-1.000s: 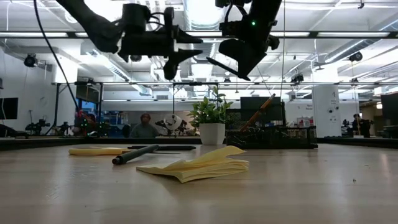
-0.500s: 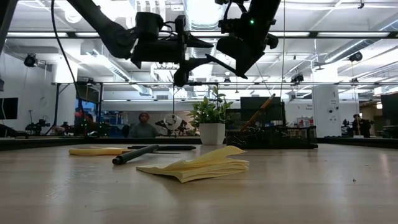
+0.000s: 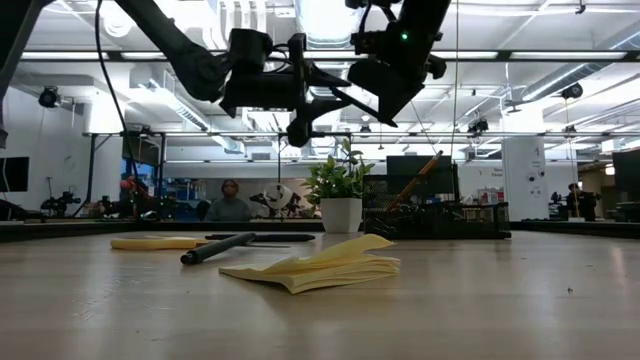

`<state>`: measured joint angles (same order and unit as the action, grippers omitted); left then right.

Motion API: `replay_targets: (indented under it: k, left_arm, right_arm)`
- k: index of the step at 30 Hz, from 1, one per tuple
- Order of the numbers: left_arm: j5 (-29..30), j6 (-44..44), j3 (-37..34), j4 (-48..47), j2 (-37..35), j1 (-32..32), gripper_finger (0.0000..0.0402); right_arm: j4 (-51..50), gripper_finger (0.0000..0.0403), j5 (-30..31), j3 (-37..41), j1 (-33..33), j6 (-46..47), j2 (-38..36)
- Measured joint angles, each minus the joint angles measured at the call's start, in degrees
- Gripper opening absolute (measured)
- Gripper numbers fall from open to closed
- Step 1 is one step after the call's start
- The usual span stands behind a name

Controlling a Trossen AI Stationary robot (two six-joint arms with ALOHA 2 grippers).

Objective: Pick and place office supplies into organizer
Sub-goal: Put the middle black pen into the desk organizer

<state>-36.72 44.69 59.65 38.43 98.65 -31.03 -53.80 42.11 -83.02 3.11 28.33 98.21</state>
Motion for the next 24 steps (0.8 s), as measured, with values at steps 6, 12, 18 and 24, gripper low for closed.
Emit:
replay_targets:
  k: [6,12,18,24]
  left_arm:
    - [0.0,0.0,-0.1,0.0,0.0,-0.1,0.0087]
    - [1.0,-1.7,0.4,-0.1,0.0,-0.5,0.0047]
    - [2.1,-3.4,0.4,-0.1,0.0,-0.5,0.0028]
    - [4.8,-5.1,0.4,0.2,0.0,-0.4,0.0016]
  right_arm:
    - [0.5,0.0013,0.0,0.0,0.4,-1.0,0.0]
    - [0.8,0.0013,-0.1,0.0,0.5,-1.3,-0.1]
    - [0.9,0.002,-0.7,0.0,0.5,-1.3,-0.1]
    - [0.0,0.0037,-1.0,-0.1,0.1,-1.7,-0.1]
